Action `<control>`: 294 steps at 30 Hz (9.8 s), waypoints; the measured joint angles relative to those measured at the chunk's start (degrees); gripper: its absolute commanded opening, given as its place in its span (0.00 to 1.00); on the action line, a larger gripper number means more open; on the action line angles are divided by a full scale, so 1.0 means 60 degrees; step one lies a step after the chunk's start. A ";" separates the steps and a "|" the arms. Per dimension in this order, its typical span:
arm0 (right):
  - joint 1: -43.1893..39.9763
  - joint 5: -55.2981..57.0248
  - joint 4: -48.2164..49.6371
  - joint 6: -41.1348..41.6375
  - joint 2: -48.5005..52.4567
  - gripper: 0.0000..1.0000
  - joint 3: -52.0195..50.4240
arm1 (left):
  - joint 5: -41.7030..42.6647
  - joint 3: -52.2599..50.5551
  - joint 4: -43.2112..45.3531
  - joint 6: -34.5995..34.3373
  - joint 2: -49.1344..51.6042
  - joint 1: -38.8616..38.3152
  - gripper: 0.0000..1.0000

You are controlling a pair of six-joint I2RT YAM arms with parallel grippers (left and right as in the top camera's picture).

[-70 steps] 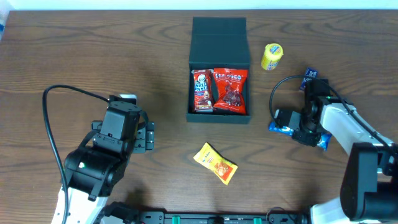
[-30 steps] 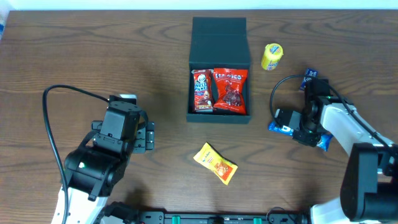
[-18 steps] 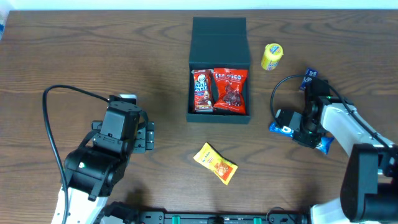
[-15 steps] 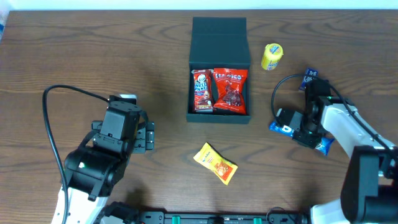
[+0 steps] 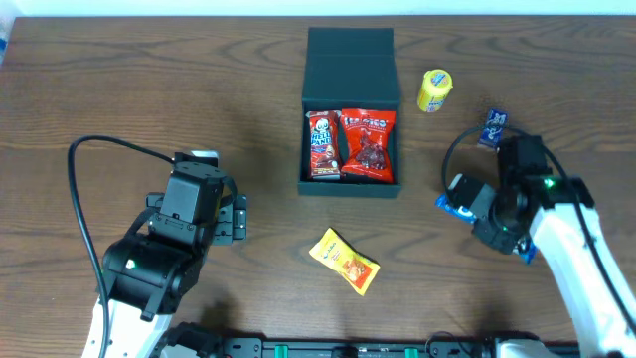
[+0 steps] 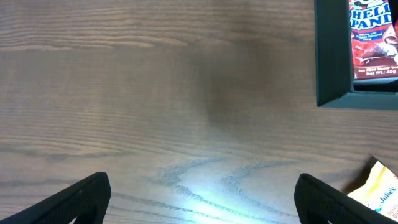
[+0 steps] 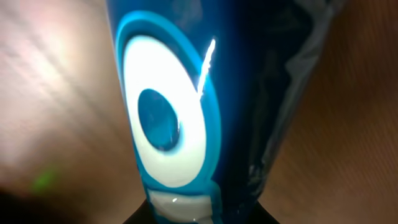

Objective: Pack container

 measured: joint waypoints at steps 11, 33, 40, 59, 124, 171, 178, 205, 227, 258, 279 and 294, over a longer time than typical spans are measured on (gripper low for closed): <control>0.2259 -0.0007 -0.1260 0.3544 -0.1133 0.01 0.0248 | 0.0004 0.0000 0.0004 0.0000 0.0000 0.0000 0.95; 0.6652 -0.0051 0.0066 1.0775 0.1133 0.01 0.3526 | 0.0004 0.0000 0.0004 0.0000 0.0000 0.0000 0.95; 0.6645 0.1169 0.1738 1.2907 0.2262 0.01 0.4233 | 0.0004 0.0000 0.0004 0.0000 0.0000 0.0000 0.95; 0.5588 0.0954 0.1996 1.5191 0.5034 0.01 0.6120 | 0.0004 0.0000 0.0004 0.0000 0.0000 0.0000 0.95; 0.4812 -0.1727 0.0987 1.3570 0.6659 0.02 0.6688 | 0.0004 0.0000 0.0004 0.0000 0.0000 0.0000 0.95; 0.4812 0.0149 0.0484 1.2524 0.3883 0.99 0.6714 | 0.0004 0.0000 0.0004 0.0000 0.0000 0.0000 0.95; 0.4852 0.0280 0.0470 1.2484 0.2572 0.99 0.6725 | 0.0004 0.0000 0.0004 0.0000 0.0000 0.0000 0.95; 0.6171 0.0390 0.1727 1.2477 0.1406 0.99 0.4605 | 0.0004 0.0000 0.0004 0.0000 0.0000 0.0000 0.95; 0.6164 -0.0849 0.2790 1.1384 0.4320 0.99 0.4572 | 0.0004 0.0000 0.0004 0.0000 0.0000 0.0000 0.95; 0.5832 -0.1829 0.3548 1.0069 0.5107 0.99 0.4382 | 0.0004 0.0000 0.0004 0.0000 0.0000 0.0000 0.95; 0.5745 -0.1137 0.2645 1.0036 0.3985 0.99 0.3952 | 0.0004 0.0000 0.0004 0.0000 0.0000 0.0000 0.95; 0.7242 -0.0860 -0.0568 0.9901 0.1759 0.99 0.3938 | 0.0004 0.0000 0.0004 0.0000 0.0000 0.0000 0.95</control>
